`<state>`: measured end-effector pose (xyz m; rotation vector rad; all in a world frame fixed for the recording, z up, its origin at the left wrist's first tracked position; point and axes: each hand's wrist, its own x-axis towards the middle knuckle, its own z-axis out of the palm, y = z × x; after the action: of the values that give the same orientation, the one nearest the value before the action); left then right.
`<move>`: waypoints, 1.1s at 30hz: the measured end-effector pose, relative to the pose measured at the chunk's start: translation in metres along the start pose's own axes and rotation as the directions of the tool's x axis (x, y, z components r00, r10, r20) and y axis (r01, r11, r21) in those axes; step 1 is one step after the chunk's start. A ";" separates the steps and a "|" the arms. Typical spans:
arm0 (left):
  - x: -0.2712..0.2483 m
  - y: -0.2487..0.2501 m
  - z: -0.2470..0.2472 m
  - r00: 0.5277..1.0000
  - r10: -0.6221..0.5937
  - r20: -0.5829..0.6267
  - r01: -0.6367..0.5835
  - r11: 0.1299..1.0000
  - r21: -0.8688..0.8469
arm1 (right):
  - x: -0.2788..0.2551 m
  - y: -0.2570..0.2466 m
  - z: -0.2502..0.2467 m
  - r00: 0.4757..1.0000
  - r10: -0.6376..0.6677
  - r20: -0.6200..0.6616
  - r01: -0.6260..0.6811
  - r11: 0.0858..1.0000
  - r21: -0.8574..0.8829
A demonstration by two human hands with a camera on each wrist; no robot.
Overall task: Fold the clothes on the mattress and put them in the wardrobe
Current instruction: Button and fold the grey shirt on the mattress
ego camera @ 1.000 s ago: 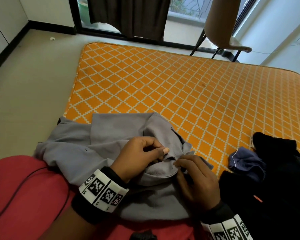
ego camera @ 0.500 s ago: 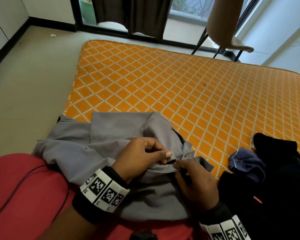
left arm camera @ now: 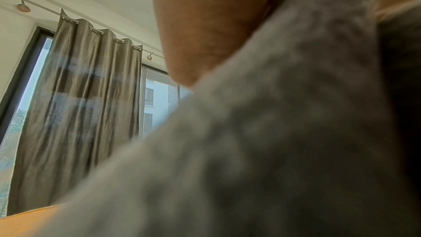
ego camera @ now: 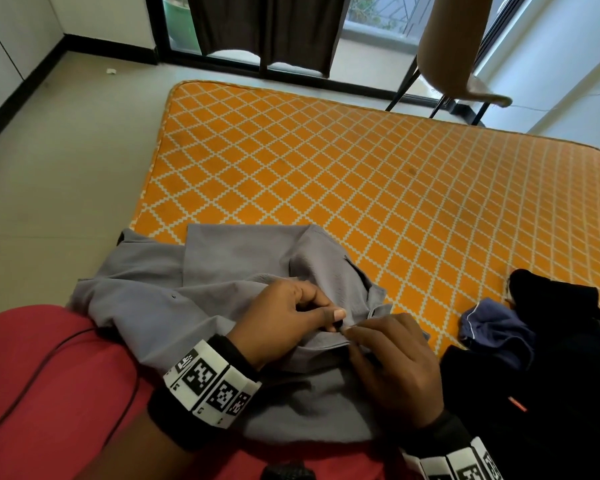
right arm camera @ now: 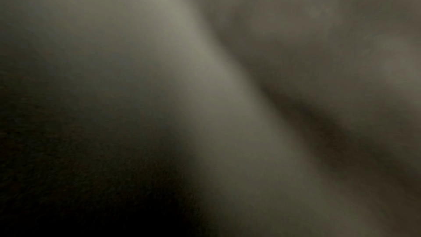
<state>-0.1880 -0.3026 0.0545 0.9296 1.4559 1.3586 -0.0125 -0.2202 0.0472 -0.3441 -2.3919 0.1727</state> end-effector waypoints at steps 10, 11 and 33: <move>-0.003 0.001 0.002 1.000 0.005 -0.011 -0.004 0.993 0.119 | 0.007 0.002 -0.003 0.997 0.054 0.050 -0.055 0.998 0.013; -0.003 0.000 0.001 1.000 0.004 -0.009 -0.002 0.992 0.129 | 0.006 0.002 -0.003 0.996 0.063 0.056 -0.064 0.998 0.015; -0.002 -0.010 -0.004 0.990 0.027 0.136 -0.066 0.955 0.289 | -0.006 0.011 0.014 0.959 0.241 0.146 -0.254 0.965 0.073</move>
<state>-0.1907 -0.3067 0.0450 1.2266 1.5681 1.1085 -0.0154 -0.2125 0.0301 -0.6062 -2.4587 0.4319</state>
